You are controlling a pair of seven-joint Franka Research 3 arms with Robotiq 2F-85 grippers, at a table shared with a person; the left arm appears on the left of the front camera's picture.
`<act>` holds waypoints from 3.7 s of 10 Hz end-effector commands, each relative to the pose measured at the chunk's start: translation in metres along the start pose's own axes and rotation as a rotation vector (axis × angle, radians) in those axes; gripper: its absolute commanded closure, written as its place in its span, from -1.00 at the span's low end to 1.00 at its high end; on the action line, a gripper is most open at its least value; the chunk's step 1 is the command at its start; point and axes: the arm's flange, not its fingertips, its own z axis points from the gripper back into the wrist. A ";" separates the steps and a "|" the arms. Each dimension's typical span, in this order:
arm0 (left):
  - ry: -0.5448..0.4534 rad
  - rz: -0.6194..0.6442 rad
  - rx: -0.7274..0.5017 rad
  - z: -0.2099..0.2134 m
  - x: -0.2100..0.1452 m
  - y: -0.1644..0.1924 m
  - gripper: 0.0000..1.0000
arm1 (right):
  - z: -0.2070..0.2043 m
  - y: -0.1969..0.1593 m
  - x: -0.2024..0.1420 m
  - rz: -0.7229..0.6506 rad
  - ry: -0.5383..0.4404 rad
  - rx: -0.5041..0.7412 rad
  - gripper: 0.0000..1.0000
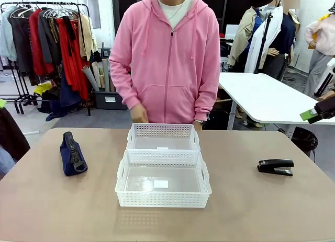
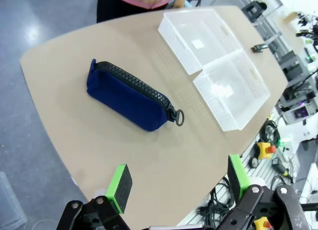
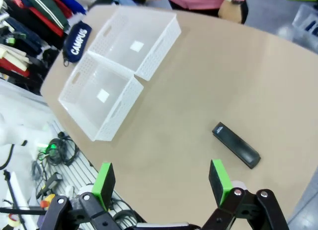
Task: Distribute items into two baskets.
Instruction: Pick up the Pencil pouch that the person points to.
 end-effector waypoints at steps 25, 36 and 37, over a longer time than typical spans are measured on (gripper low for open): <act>0.253 0.153 0.189 -0.054 0.076 -0.058 -1.00 | 0.011 -0.009 -0.012 -0.023 -0.063 0.058 -1.00; 0.467 0.561 0.588 -0.191 0.156 -0.079 -1.00 | 0.011 -0.009 -0.012 -0.023 -0.063 0.058 -1.00; 0.481 0.605 0.618 -0.200 0.157 -0.075 -1.00 | 0.011 -0.009 -0.012 -0.023 -0.063 0.058 -1.00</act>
